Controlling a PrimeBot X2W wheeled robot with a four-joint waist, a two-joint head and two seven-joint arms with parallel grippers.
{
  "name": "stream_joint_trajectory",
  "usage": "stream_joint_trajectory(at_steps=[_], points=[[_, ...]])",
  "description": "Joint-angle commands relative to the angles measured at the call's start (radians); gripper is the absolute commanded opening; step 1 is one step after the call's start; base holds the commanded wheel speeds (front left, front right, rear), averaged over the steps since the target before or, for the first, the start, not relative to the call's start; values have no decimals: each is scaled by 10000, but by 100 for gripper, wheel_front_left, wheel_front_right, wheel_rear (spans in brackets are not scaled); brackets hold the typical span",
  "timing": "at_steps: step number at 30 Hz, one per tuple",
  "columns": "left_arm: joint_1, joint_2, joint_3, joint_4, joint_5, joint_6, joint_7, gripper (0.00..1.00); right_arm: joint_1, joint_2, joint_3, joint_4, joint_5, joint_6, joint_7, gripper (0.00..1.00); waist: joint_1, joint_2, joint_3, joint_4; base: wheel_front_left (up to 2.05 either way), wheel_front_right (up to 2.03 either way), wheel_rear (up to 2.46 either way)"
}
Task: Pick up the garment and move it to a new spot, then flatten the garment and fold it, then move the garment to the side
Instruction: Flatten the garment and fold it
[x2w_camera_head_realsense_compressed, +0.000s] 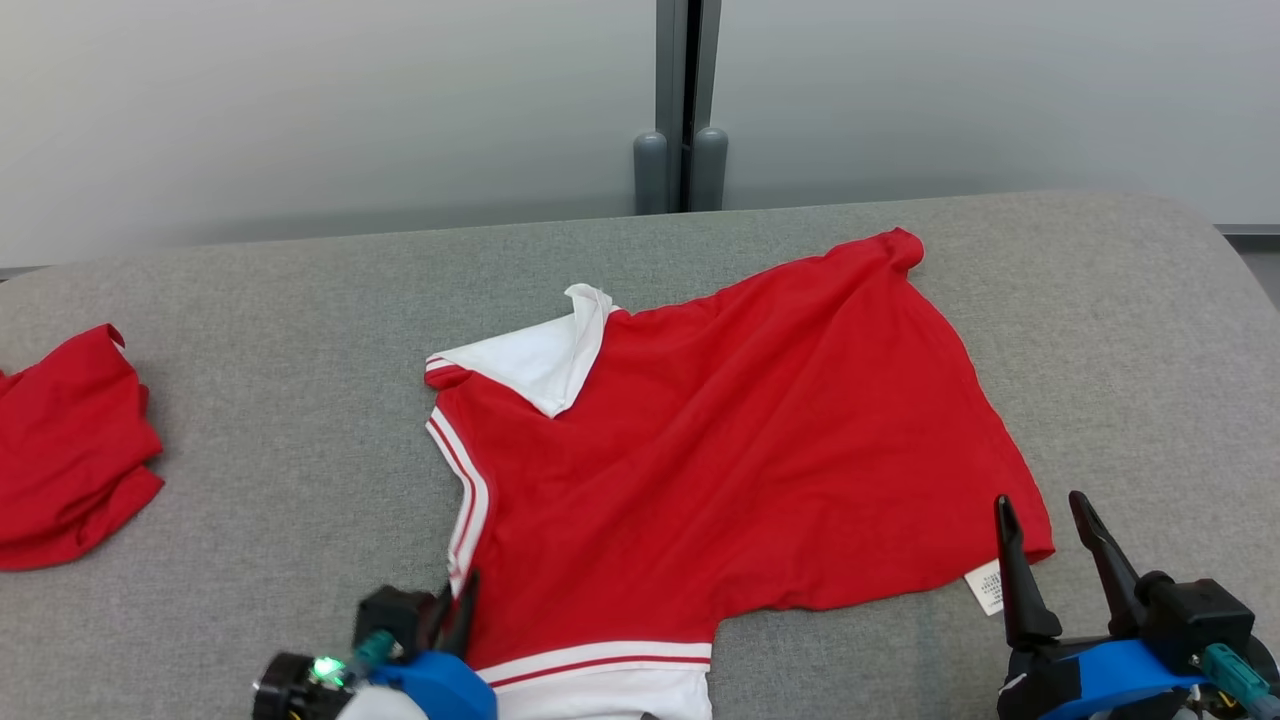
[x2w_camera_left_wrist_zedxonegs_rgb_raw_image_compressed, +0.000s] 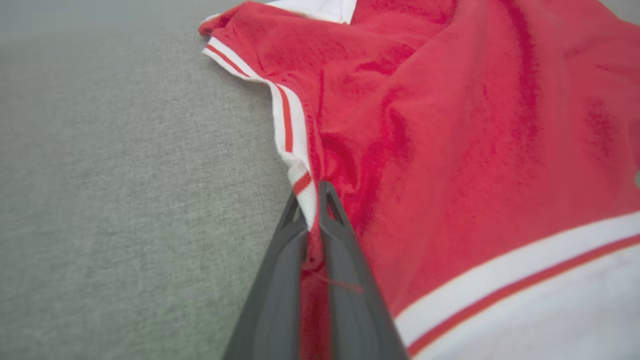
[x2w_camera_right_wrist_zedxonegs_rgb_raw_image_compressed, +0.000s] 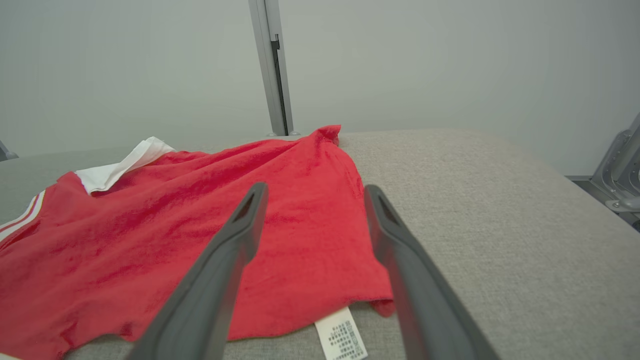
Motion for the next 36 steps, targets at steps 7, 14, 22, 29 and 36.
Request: stream_joint_trajectory(at_steps=[7,14,22,29,36], points=[[-994,688,748,-365,-471,229,-464,0,-198,-49,-183,149,-32,1,-99,100,0,-2,104,-5,0,0,0],[-1716,1236,1155,-146,-694,314,-645,0,-324,-90,-436,459,-138,1,-174,100,0,-2,251,-251,0,0,0],[-2061,1292,1223,481,-853,296,-793,100,-285,-52,-442,729,-116,1,-251,100,0,-2,337,-386,0,0,0],[-1129,1023,1674,-1426,-809,602,-840,100,-304,-35,-529,767,-21,1,-301,100,0,-2,190,-90,0,0,0],[398,532,2182,-4378,-415,638,-836,100,-230,-22,-415,554,-88,1,-332,100,0,-2,-200,246,0,0,0]])
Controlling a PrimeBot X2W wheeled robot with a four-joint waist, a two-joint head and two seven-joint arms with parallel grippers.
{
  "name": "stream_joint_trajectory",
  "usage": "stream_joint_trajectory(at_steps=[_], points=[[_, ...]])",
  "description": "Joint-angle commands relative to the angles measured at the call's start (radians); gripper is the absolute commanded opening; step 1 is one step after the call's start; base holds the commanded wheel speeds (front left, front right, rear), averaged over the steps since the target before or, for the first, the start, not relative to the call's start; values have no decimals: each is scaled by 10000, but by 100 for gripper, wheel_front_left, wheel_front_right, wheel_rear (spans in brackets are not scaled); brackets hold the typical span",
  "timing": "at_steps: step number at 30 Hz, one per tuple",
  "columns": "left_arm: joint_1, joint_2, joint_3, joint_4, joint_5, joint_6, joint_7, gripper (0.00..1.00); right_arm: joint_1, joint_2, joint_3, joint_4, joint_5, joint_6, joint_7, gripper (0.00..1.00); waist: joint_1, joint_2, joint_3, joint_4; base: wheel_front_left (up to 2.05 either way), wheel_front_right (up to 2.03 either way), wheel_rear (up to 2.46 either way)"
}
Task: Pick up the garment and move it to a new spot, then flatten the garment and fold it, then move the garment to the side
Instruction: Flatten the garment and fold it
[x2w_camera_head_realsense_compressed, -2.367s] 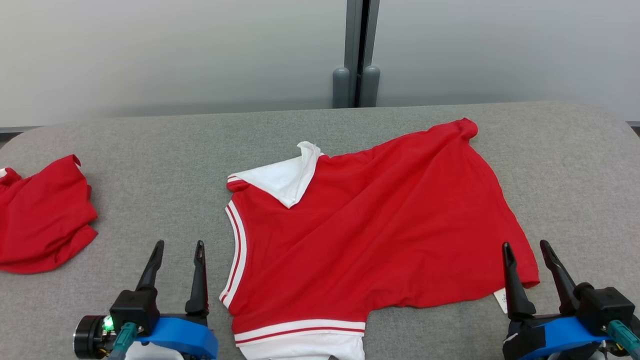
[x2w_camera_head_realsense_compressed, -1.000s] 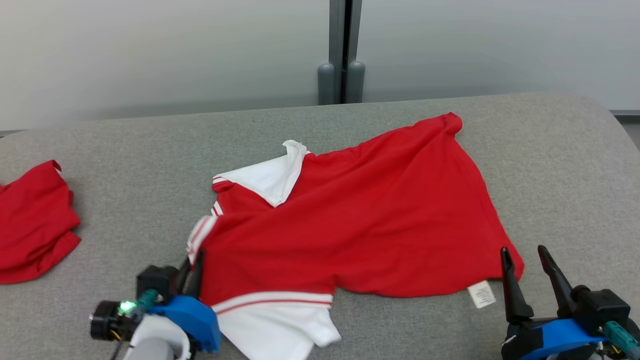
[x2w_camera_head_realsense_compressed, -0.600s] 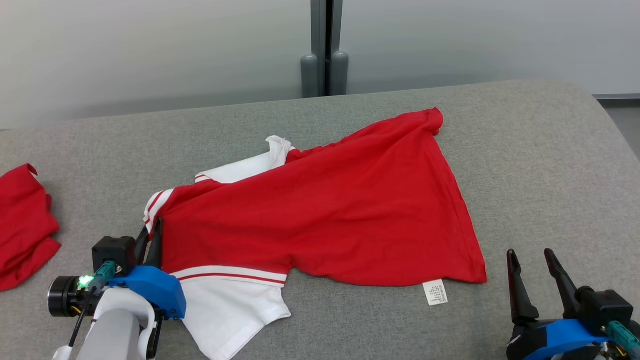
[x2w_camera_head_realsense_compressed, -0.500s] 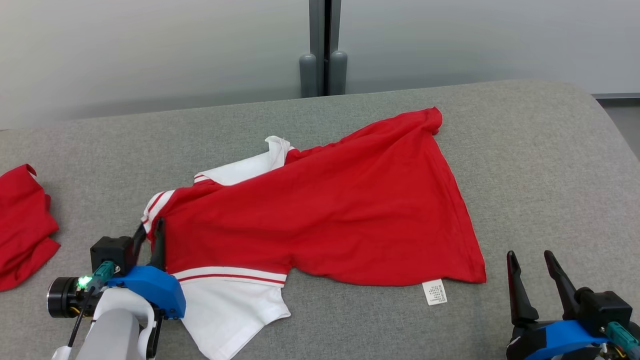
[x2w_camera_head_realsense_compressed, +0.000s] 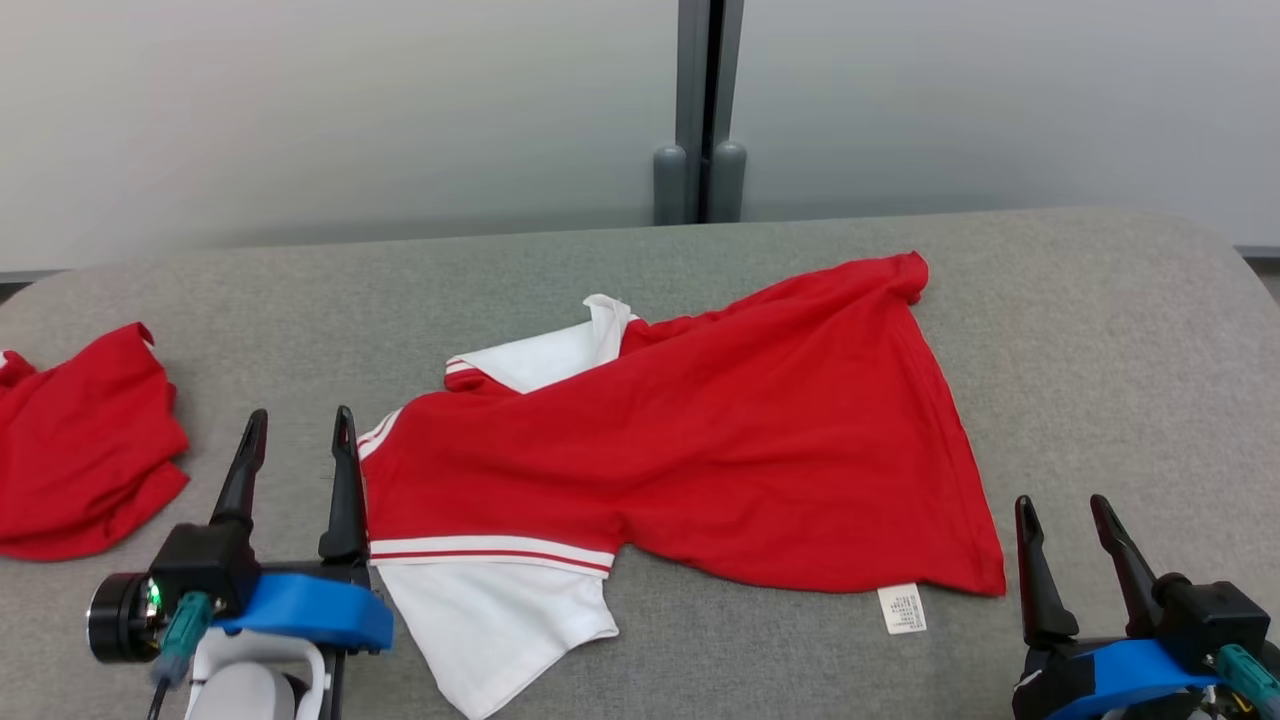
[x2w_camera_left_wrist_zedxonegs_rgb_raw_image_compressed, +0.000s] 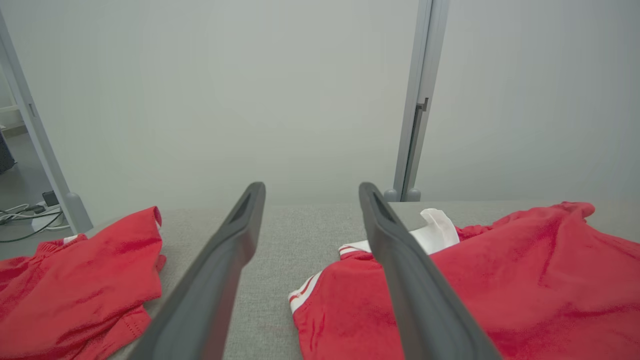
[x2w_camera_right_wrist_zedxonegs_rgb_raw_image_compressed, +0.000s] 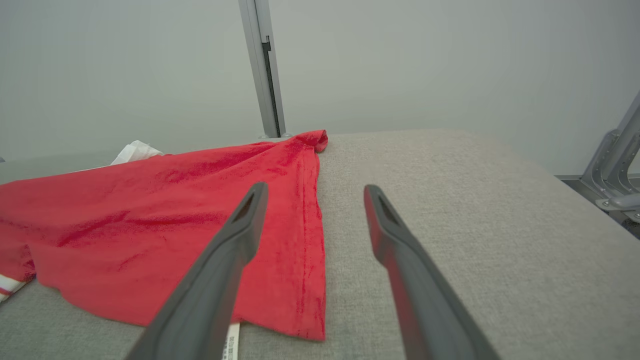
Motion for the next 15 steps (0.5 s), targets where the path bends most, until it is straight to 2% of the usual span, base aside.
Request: stream_joint_trajectory(at_steps=[1,8,15], points=[[310,-79,130,-390,104,36,-25,100,12,-2,26,-71,22,1,-47,100,0,0,-126,46,0,0,0],[1489,-414,361,-1457,387,-71,-27,100,329,13,381,-601,97,1,-58,100,0,0,-607,200,0,0,0],[1956,-467,392,-1378,575,-195,-27,100,809,13,773,-1130,265,1,-59,100,0,0,-811,340,0,0,0]])
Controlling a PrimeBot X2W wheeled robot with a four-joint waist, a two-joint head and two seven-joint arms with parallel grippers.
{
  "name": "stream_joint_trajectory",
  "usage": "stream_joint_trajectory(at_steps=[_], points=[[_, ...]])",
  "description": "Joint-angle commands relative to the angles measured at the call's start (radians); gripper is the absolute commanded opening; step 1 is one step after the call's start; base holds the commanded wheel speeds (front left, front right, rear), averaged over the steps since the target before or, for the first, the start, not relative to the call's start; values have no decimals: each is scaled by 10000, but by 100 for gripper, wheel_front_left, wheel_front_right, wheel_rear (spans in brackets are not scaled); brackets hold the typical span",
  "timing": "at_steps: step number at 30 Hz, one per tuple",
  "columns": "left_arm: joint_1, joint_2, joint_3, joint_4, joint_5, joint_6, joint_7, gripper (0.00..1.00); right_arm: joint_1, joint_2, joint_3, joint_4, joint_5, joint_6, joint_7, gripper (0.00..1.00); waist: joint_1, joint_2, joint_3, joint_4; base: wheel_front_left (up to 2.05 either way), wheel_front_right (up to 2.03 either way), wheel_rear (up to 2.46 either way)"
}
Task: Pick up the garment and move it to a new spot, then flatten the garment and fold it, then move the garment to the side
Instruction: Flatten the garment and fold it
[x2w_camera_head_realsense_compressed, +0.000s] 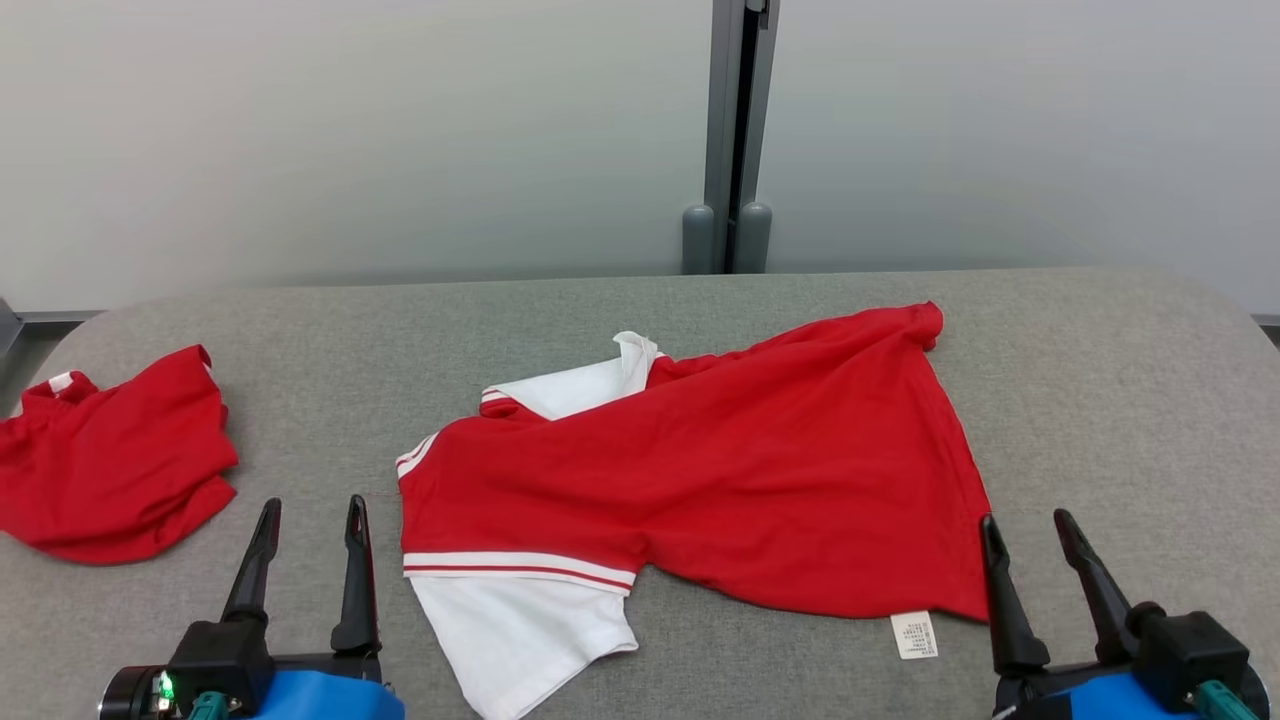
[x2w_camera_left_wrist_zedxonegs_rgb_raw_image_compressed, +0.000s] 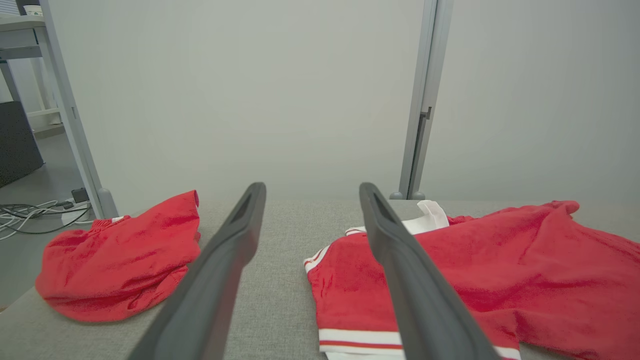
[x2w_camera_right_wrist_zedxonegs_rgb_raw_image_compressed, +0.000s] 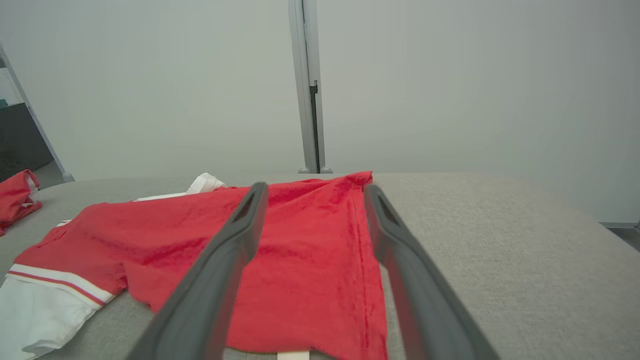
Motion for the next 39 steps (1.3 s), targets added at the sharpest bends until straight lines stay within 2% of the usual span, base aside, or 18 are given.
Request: stream_joint_trajectory(at_steps=[1,9,27,32,39], points=[[61,23,30,-14,42,-7,-27,100,162,-5,32,-78,68,1,-44,100,1,1,-7,5,0,0,0],[267,-40,126,93,200,67,-28,100,648,-5,44,-384,148,1,74,100,1,1,-88,16,0,0,0],[24,-90,234,336,269,-93,-28,100,559,-3,-193,-290,86,1,188,100,1,1,53,-22,0,0,0],[-15,-131,83,555,99,-167,-28,100,384,-5,-513,139,-13,1,266,100,1,1,133,-53,0,0,0],[275,-192,-324,1337,-287,-265,-28,100,10,-6,-972,1381,-115,1,182,100,1,1,362,-80,0,0,0]])
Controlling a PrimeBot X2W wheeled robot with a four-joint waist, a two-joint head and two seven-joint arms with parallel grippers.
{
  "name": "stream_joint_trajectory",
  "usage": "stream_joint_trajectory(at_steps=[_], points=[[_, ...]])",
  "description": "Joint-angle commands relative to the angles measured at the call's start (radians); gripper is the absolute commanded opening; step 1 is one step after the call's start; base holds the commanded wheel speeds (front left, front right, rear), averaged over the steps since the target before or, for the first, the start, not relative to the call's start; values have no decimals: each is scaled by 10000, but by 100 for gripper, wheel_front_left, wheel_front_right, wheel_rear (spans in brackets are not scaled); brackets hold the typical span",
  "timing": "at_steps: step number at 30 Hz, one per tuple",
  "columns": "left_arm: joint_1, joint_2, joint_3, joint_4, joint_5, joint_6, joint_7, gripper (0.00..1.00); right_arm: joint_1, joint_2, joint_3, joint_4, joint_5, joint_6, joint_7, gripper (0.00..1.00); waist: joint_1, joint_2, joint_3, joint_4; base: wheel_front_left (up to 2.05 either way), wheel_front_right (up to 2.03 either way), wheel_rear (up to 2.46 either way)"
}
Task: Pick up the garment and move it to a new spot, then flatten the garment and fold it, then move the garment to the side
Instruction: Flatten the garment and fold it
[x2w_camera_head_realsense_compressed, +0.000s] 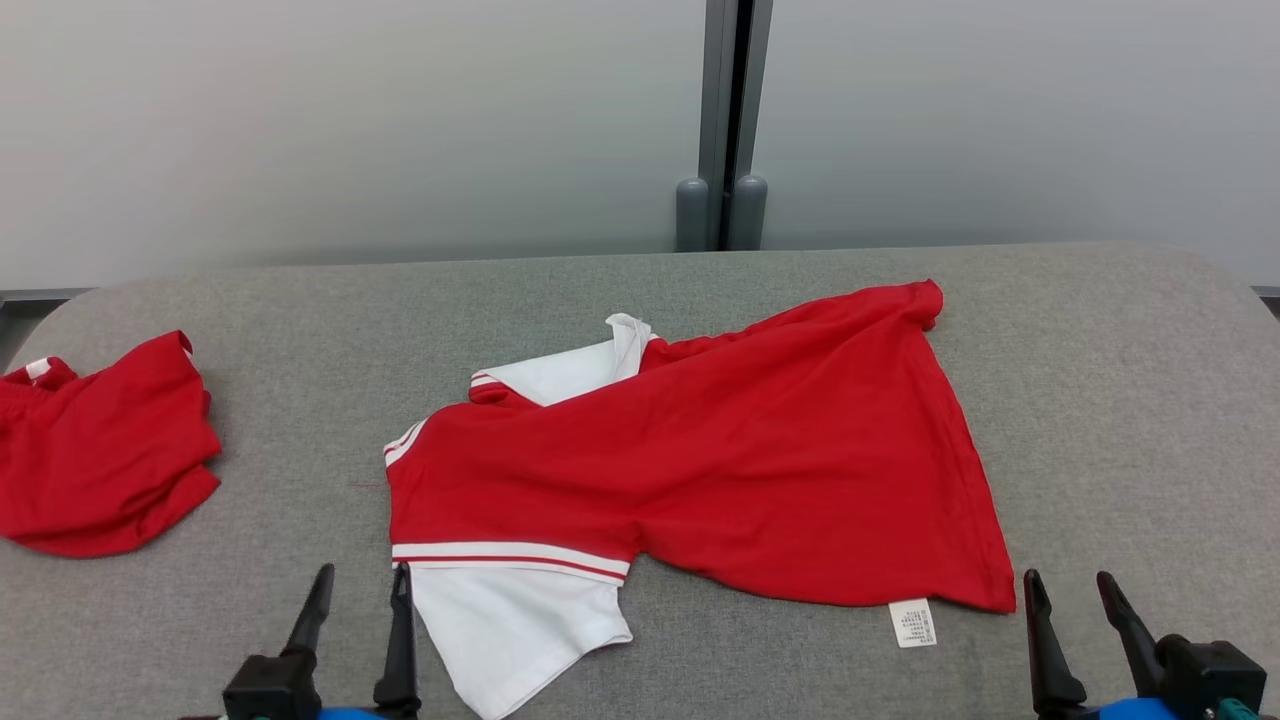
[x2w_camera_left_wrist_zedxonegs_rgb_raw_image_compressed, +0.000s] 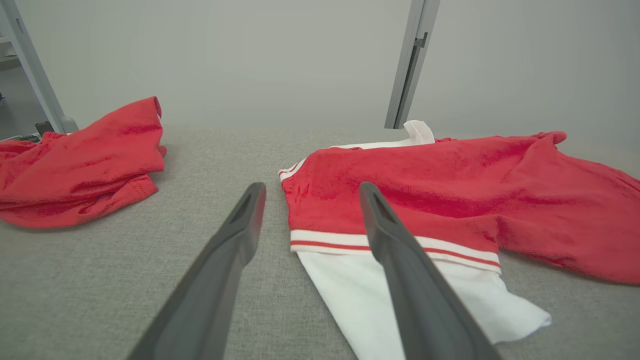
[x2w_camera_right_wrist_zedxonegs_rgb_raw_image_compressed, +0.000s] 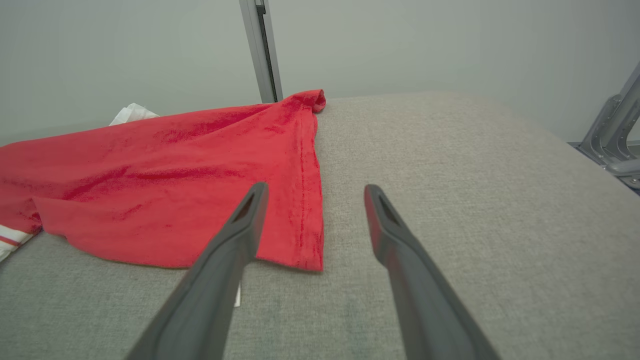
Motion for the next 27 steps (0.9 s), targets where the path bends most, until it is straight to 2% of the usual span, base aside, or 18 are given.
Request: stream_joint_trajectory(at_steps=[1,8,13,21,27], points=[[128,-25,-104,172,-26,-48,-26,100,-147,-7,-23,172,-44,1,-58,100,-1,-1,43,15,0,0,0],[157,-32,-696,1379,-206,-107,-26,100,-585,-10,-151,1484,-152,1,-203,100,-1,-1,285,62,0,0,0],[30,-28,-1231,2137,-660,-150,-25,100,-876,-11,-154,1971,-129,1,-252,100,-1,-1,474,29,0,0,0],[-371,-38,-1987,3099,-1306,-186,1,100,-1103,-11,-141,2014,-43,1,-266,100,-1,-1,725,-41,0,0,0],[-719,-56,-2779,3311,-1748,-211,9,100,-1202,-13,-159,2011,-18,1,-268,100,-1,-1,849,-49,0,0,0]])
